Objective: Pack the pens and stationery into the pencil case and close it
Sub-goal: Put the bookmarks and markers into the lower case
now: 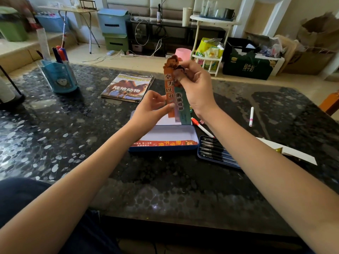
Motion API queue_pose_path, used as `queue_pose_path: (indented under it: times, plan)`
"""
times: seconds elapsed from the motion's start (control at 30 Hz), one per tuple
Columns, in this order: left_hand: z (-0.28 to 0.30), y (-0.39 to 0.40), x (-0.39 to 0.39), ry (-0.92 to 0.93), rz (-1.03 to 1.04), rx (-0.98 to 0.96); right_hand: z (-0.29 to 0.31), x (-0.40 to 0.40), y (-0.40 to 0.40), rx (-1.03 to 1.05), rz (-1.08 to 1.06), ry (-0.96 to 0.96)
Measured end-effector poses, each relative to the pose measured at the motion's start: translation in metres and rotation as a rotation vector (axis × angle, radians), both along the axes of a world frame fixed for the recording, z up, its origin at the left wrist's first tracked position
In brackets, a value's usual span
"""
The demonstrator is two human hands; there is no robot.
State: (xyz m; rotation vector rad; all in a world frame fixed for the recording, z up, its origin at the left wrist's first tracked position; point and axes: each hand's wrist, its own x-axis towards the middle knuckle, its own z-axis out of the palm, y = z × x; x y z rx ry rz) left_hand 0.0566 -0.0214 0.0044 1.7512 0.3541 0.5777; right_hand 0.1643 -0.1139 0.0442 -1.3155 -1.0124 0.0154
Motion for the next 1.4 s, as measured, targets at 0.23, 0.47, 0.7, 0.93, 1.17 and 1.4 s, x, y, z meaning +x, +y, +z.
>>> queue_pose_path:
  times: [0.23,0.47,0.7,0.93,1.17,1.4]
  plan:
    - [0.016,0.006,-0.006,-0.048,-0.064,-0.064,0.020,-0.009,0.019,0.092,0.079,0.198]
    - [0.021,0.013,-0.013,0.177,-0.172,-0.267,-0.007,-0.007,0.024,0.023,0.107,0.523]
    - [0.016,0.020,-0.014,0.291,-0.024,-0.209,-0.024,0.002,0.005,-0.466,-0.024,0.429]
    - [0.020,0.025,-0.020,0.354,0.124,0.013,-0.030,0.012,-0.024,-0.594,-0.129,0.366]
    - [0.028,0.054,-0.031,0.203,0.320,-0.186,-0.055,0.024,-0.050,-0.675,-0.344,0.368]
    - [0.031,0.048,-0.034,0.142,0.333,-0.155,-0.073,0.007,-0.058,-0.831,-0.502,0.117]
